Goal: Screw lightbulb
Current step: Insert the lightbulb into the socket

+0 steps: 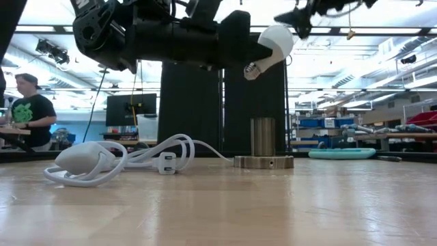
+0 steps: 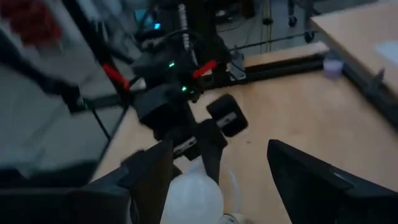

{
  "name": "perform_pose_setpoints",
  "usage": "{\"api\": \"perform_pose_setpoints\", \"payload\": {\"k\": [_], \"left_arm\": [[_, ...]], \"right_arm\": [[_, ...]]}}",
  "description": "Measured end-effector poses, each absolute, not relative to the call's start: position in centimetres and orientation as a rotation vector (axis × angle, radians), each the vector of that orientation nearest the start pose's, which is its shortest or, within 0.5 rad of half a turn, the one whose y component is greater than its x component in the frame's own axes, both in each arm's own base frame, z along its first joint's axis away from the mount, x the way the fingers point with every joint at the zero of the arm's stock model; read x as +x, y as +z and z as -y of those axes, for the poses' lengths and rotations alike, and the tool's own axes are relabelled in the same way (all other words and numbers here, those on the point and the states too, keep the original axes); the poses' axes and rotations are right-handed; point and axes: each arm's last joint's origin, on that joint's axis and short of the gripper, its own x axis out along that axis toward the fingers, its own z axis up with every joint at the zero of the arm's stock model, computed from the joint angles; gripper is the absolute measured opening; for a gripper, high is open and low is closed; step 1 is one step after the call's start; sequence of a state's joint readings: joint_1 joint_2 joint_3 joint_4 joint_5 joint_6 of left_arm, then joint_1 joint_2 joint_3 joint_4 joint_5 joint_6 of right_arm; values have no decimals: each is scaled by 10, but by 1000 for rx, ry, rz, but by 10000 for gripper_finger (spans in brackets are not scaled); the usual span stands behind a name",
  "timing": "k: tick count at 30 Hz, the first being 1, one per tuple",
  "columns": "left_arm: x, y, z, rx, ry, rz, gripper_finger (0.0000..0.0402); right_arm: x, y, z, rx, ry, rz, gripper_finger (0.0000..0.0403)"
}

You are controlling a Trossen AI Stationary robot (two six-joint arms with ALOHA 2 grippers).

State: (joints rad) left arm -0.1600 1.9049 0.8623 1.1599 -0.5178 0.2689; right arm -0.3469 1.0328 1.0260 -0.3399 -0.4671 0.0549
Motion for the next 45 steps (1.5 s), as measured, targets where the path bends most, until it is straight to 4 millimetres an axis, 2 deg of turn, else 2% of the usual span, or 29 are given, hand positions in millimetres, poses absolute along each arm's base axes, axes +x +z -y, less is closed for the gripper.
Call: {"api": "perform_pose_setpoints", "payload": {"k": [3, 6, 11, 15, 22, 25, 30, 34, 39, 45], "left_arm": [[372, 185, 43, 176, 345, 105, 202], [372, 190, 43, 147, 305, 158, 202], [371, 195, 41, 134, 256, 221, 202], [372, 195, 37, 102, 205, 234, 202], [362, 184, 25, 71, 172, 234, 202], [358, 179, 19, 59, 150, 230, 202], [360, 165, 12, 18, 84, 225, 202], [361, 153, 9, -29, 73, 277, 202], [362, 151, 8, -49, 63, 290, 202], [364, 154, 5, -84, -13, 302, 202]], "right_arm": [[214, 375, 52, 55, 95, -399, 263], [224, 384, 41, -55, 99, -519, 265], [242, 392, 28, -76, 125, -578, 268], [249, 382, 24, -54, 115, -656, 268], [243, 374, 15, -68, 62, -775, 268], [243, 367, 6, -185, 48, -841, 268], [258, 354, -10, -410, 57, -902, 268], [260, 348, -18, -492, 66, -952, 268], [261, 344, -23, -573, 126, -977, 271], [263, 345, -23, -640, 155, -956, 308]]}}
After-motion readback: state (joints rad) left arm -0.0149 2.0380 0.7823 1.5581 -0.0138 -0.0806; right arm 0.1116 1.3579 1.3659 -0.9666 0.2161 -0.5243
